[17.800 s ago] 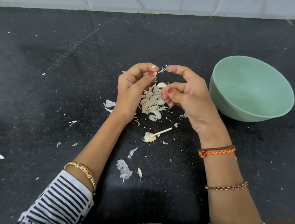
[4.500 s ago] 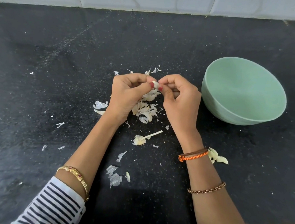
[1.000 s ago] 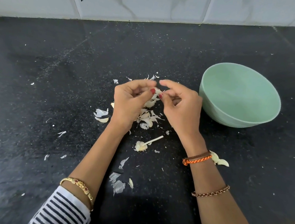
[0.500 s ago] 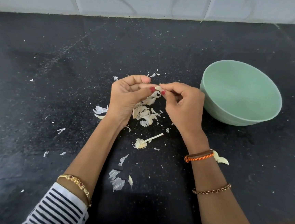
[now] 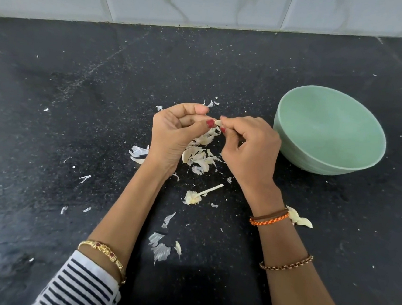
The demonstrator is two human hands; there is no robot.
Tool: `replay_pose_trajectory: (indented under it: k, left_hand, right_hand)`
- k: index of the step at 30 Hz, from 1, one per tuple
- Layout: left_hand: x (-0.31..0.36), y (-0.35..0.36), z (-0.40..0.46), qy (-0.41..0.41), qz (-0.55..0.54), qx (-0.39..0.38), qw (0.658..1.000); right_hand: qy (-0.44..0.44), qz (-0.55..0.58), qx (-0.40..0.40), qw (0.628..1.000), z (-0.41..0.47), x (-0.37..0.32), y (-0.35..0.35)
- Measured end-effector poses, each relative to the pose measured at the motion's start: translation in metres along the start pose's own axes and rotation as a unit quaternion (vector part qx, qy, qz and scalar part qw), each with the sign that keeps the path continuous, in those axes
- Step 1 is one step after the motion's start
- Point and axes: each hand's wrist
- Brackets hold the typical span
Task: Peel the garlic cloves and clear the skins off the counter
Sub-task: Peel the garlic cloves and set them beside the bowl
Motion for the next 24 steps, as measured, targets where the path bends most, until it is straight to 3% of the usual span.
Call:
replay_pose_trajectory:
  k: [8, 11, 15, 21, 24]
  left_hand:
    - [-0.004, 0.005, 0.001, 0.019, -0.028, 0.027, 0.999]
    - [-0.005, 0.006, 0.001, 0.029, -0.014, 0.033, 0.999]
    - [-0.004, -0.002, 0.005, 0.026, 0.013, 0.089, 0.996]
    - [-0.007, 0.002, 0.003, 0.047, 0.103, 0.025, 0.993]
    - [-0.009, 0.001, 0.003, 0.046, 0.115, 0.03, 0.992]
  right_hand:
    - [-0.007, 0.002, 0.023, 1.0, -0.001, -0.002, 0.003]
    - [0.078, 0.143, 0.001, 0.987, 0.004, -0.009, -0.004]
    - [0.209, 0.324, -0.005, 0.923, 0.011, -0.011, -0.012]
    - [0.221, 0.271, -0.057, 0.935, 0.006, -0.012, -0.004]
    - [0.214, 0.272, -0.058, 0.936, 0.005, -0.01, -0.004]
Point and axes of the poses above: each hand's wrist, its own z-axis towards the middle knuckle, its own y-axis out of the palm, x = y × z, and after that the axes turned 5 degrees about -x, right-handed
